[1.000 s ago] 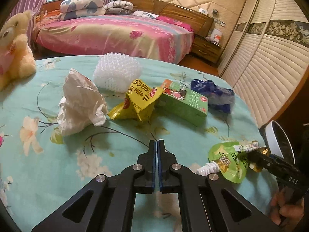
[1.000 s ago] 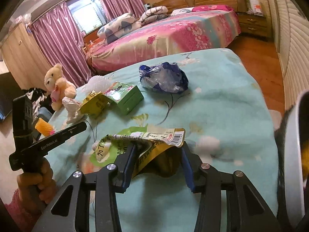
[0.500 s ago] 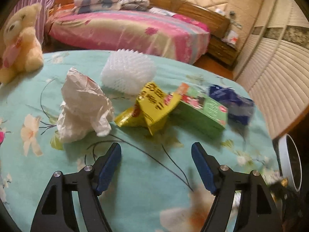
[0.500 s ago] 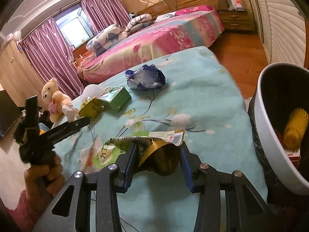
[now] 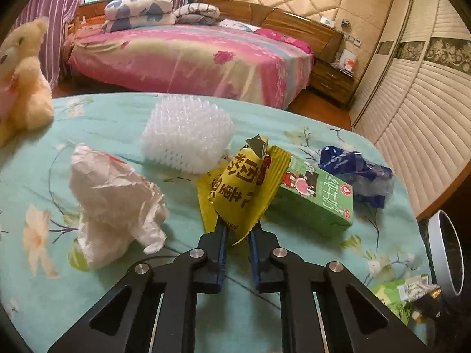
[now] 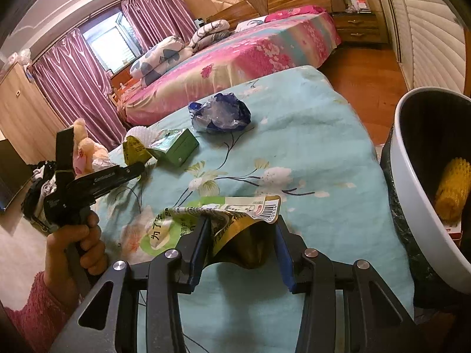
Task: Collect trash
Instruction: 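Grasp the yellow snack bag with the left tool while the right tool grasps the green pouch, then carry the yellow bag and green pouch over the bin and release both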
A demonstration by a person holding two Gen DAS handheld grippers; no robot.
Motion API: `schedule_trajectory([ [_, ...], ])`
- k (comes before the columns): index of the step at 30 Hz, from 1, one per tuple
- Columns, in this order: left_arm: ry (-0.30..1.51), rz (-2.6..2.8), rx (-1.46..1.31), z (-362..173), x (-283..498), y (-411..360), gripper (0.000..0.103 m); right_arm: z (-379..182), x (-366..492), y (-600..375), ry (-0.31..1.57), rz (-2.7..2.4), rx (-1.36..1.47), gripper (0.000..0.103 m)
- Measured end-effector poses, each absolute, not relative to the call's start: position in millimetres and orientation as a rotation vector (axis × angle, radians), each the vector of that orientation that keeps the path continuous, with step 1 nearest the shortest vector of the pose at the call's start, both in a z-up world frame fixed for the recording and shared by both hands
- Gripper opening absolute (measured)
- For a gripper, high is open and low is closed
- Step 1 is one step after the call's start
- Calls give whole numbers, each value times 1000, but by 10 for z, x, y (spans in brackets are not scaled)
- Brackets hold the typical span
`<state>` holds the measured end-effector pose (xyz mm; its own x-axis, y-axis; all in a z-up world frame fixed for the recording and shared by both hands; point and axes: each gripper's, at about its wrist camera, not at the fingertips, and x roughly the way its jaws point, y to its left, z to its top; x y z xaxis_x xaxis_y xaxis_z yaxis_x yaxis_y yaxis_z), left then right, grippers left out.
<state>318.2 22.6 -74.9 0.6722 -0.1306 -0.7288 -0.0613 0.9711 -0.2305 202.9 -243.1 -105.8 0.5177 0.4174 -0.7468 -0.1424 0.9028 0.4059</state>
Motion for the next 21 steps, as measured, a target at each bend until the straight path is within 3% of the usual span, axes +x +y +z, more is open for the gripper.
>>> schedule_trajectory([
  [21,852,-312,-172,-442,2185,-343,10,-769,1701,-2919,872,248,410,42],
])
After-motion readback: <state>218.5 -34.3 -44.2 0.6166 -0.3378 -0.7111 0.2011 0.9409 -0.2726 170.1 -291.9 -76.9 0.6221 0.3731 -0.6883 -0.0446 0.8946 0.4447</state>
